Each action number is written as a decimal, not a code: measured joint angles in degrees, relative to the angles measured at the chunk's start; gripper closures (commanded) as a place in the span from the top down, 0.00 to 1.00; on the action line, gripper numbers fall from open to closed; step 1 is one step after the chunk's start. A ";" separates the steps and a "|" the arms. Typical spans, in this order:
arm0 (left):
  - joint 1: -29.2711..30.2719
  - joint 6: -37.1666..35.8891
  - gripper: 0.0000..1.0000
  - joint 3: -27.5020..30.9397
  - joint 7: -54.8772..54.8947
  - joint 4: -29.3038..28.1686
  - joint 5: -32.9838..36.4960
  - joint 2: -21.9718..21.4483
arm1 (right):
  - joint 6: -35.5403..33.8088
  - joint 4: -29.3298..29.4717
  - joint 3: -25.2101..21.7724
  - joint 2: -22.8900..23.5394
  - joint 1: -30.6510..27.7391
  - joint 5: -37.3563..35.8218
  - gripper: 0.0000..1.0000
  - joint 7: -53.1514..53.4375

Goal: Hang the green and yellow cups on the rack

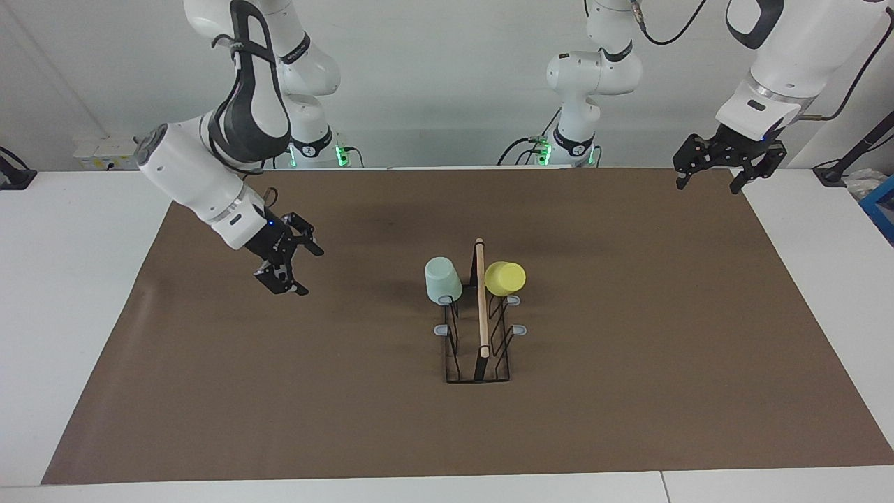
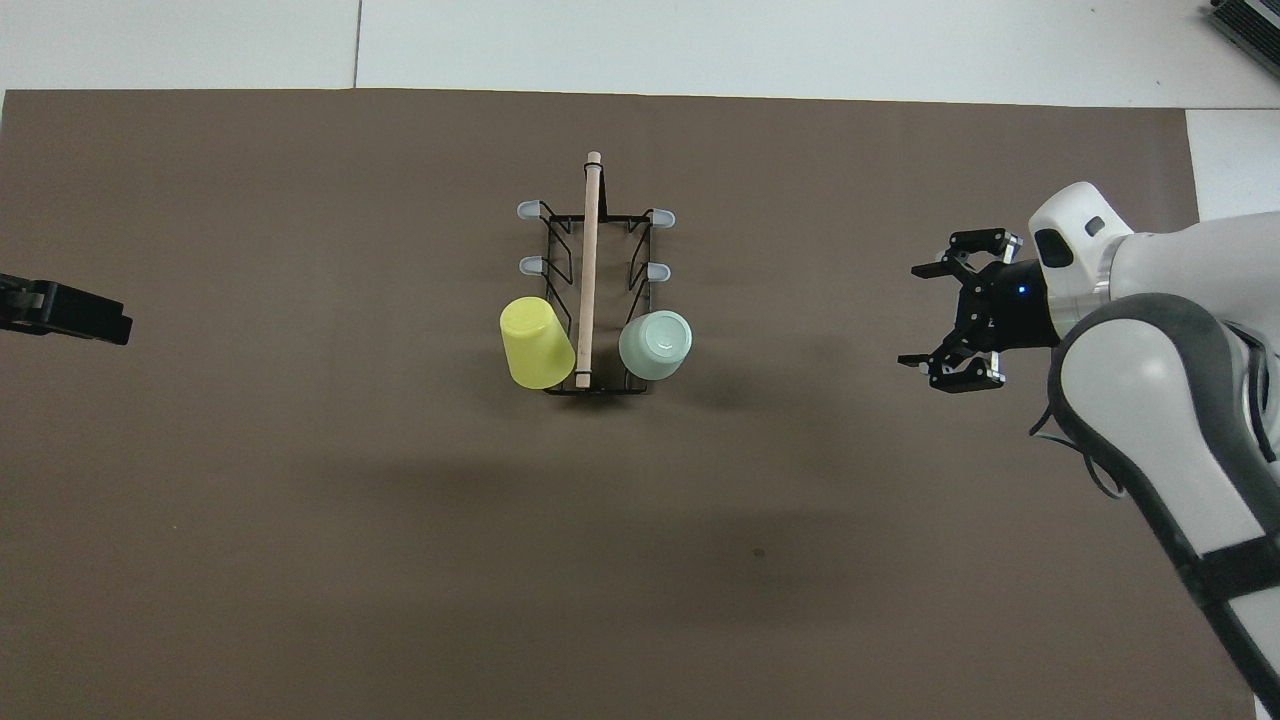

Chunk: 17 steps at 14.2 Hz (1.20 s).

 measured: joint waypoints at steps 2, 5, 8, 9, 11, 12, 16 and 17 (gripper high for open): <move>0.00 0.00 1.00 -0.01 -0.77 -0.06 0.00 0.00 | -4.75 1.58 0.33 -2.57 1.25 -6.11 1.00 11.01; 0.00 0.00 1.00 -0.02 -0.84 -0.09 0.00 0.00 | -10.76 3.98 0.39 -3.31 1.60 -7.60 1.00 18.59; 0.00 0.00 1.00 0.01 -0.98 -0.10 0.00 0.00 | -13.80 5.20 -0.11 -3.31 0.99 -8.62 1.00 25.70; 0.01 -0.04 1.00 0.02 -1.02 -0.11 0.00 0.00 | -14.24 5.31 -0.21 -3.31 0.73 -9.48 1.00 28.00; 0.01 -0.07 1.00 0.02 -1.08 -0.12 0.00 0.00 | -14.53 5.33 -0.32 -3.30 0.63 -12.59 1.00 30.63; 0.01 -0.07 1.00 0.02 -1.11 -0.12 0.00 -0.01 | -14.51 5.33 -0.27 -3.30 0.69 -13.87 1.00 31.16; 0.02 -0.07 1.00 0.02 -1.13 -0.12 0.00 -0.01 | -13.92 5.35 -0.06 -3.30 0.66 -14.94 1.00 31.71; 0.02 -0.07 1.00 0.02 -1.14 -0.12 0.00 -0.02 | -13.54 5.36 -0.16 -3.29 0.38 -14.97 1.00 31.71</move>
